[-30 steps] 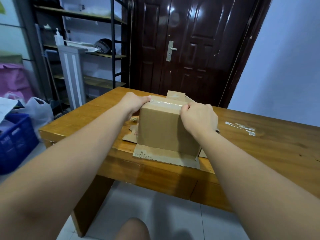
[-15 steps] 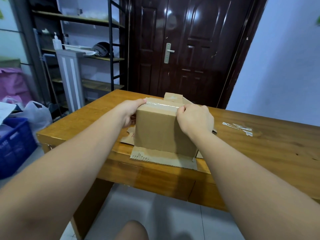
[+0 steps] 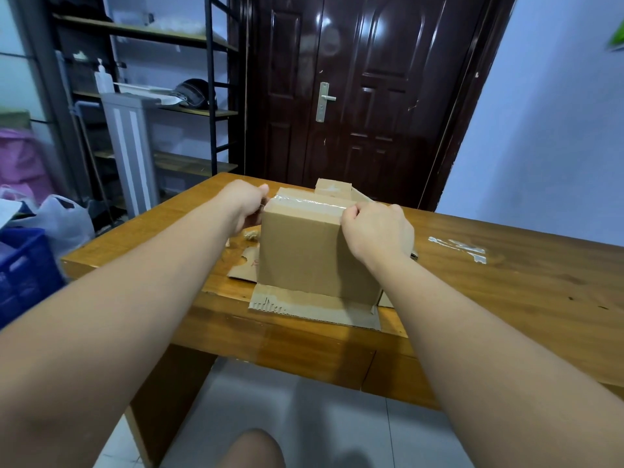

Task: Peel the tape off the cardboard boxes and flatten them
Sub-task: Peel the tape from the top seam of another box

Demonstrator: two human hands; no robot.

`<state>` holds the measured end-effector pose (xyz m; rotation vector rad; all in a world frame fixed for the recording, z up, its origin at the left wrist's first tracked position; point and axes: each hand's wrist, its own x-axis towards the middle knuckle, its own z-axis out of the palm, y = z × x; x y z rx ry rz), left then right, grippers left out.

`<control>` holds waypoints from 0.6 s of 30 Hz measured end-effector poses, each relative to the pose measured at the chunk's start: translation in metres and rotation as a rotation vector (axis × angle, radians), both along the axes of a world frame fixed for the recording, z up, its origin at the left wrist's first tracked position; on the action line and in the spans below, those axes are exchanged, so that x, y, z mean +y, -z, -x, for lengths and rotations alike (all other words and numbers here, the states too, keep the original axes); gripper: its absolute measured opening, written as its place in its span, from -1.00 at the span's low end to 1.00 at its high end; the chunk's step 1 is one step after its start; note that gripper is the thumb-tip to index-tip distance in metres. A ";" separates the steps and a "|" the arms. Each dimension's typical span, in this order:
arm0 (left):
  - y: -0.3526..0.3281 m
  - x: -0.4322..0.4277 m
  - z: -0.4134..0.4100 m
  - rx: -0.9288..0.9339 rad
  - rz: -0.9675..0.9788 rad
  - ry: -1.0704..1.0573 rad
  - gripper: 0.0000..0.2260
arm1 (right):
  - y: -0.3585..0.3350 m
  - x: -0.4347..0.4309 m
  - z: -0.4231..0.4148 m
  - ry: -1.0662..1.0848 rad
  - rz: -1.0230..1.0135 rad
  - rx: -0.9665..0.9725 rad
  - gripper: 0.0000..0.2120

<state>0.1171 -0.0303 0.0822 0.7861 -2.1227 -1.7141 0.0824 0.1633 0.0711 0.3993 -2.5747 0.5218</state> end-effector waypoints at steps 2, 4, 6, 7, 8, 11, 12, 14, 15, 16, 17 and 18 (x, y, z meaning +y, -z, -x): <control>0.003 -0.001 -0.003 -0.035 -0.110 0.018 -0.84 | 0.000 0.000 0.000 -0.004 -0.004 0.003 -0.56; 0.003 0.000 -0.009 -0.054 -0.212 0.015 -0.90 | 0.000 0.000 0.000 -0.005 -0.006 -0.005 -0.56; 0.003 0.001 -0.011 -0.049 -0.308 -0.016 -0.90 | -0.002 0.000 0.000 -0.002 -0.006 -0.015 -0.57; 0.003 0.003 -0.010 -0.045 -0.315 -0.023 -0.89 | -0.002 -0.001 0.000 -0.002 -0.007 -0.016 -0.57; 0.005 0.005 -0.008 -0.031 -0.279 -0.029 -0.88 | -0.002 -0.001 0.000 -0.002 -0.009 -0.014 -0.56; 0.010 0.010 -0.001 0.048 -0.066 -0.071 -0.81 | -0.001 0.000 0.000 -0.002 -0.015 -0.009 -0.55; 0.010 0.012 -0.001 0.069 -0.018 -0.078 -0.76 | -0.002 0.000 0.000 -0.002 -0.014 -0.009 -0.55; 0.011 0.013 -0.001 0.089 0.083 -0.077 -0.73 | -0.002 0.000 0.000 -0.008 -0.013 -0.012 -0.55; 0.011 0.013 -0.001 0.094 0.128 -0.066 -0.73 | -0.002 0.000 0.000 -0.011 -0.014 -0.015 -0.55; 0.011 0.011 -0.001 0.101 0.165 -0.054 -0.74 | -0.002 0.000 0.000 -0.012 -0.019 -0.015 -0.56; 0.011 0.010 -0.002 0.110 0.188 -0.049 -0.74 | -0.002 0.000 -0.001 -0.012 -0.023 -0.014 -0.56; 0.012 0.010 -0.003 0.120 0.197 -0.047 -0.75 | -0.002 0.000 -0.001 -0.011 -0.028 -0.012 -0.56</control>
